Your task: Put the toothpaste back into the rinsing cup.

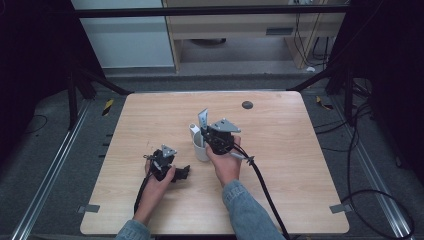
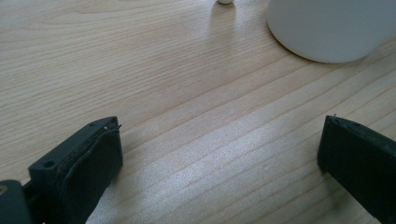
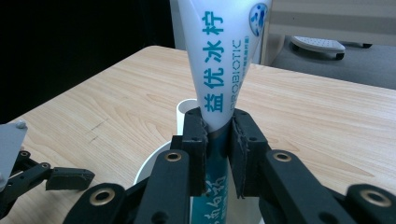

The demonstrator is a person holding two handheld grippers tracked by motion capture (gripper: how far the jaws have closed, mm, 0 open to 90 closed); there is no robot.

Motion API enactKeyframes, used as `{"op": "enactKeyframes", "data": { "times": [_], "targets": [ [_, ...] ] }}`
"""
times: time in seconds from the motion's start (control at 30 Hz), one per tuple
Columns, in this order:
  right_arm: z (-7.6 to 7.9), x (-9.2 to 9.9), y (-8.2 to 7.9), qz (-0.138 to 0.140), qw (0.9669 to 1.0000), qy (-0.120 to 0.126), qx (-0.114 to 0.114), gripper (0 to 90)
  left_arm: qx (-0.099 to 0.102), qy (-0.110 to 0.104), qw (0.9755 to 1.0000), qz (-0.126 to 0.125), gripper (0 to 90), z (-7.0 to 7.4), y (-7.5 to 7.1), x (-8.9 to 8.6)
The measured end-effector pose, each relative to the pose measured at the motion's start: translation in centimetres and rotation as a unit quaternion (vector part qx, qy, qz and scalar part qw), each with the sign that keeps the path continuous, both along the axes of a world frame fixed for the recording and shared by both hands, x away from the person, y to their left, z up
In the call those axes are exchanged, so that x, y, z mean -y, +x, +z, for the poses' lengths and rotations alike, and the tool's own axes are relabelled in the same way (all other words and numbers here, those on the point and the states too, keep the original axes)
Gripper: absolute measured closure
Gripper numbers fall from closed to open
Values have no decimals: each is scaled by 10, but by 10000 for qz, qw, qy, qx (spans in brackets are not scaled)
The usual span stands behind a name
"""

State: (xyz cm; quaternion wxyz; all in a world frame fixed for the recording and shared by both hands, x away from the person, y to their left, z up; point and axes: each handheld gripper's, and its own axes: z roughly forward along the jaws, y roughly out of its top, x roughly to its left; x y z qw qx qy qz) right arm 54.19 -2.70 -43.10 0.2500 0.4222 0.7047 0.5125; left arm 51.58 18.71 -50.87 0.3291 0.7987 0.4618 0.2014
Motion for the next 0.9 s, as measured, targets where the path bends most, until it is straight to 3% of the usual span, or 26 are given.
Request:
{"op": "enactKeyframes", "data": {
  "times": [0.9],
  "targets": [
    [5,0,6,41,10000,-10,-40,735,2,-1,10000,-1,0,0,0,0]
  ]
}}
